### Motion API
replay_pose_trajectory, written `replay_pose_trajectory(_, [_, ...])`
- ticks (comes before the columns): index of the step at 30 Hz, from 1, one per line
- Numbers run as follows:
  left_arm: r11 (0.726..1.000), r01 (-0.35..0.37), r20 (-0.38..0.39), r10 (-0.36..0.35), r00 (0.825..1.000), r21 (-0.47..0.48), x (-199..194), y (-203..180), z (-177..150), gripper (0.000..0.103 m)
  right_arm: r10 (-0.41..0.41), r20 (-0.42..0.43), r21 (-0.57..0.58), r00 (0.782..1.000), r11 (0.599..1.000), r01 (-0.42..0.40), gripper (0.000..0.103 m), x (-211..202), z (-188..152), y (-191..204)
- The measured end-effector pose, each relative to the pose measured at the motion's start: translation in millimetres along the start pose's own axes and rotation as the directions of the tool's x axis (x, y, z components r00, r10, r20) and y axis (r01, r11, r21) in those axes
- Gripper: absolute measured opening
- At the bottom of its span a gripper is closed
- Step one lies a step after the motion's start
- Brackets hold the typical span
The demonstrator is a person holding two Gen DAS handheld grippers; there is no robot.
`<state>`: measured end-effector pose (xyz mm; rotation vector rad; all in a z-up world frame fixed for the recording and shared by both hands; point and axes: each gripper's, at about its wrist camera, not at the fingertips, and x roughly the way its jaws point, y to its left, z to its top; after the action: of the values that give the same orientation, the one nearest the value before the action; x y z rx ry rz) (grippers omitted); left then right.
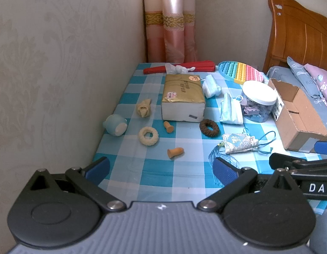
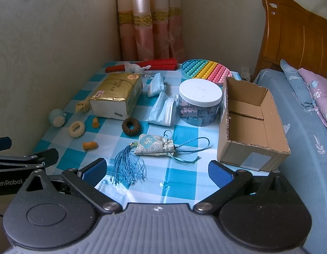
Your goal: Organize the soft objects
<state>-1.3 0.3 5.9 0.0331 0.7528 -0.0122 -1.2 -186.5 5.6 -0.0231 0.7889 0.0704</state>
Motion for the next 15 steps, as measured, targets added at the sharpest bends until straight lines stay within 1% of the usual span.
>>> replay_pose_trajectory(15, [1.000,0.001,0.001,-0.001,1.000,0.000,-0.4,0.3,0.5,0.102,-0.001,0.003,-0.001,1.000,1.000,0.001,0.103,0.1,-0.1,0.3])
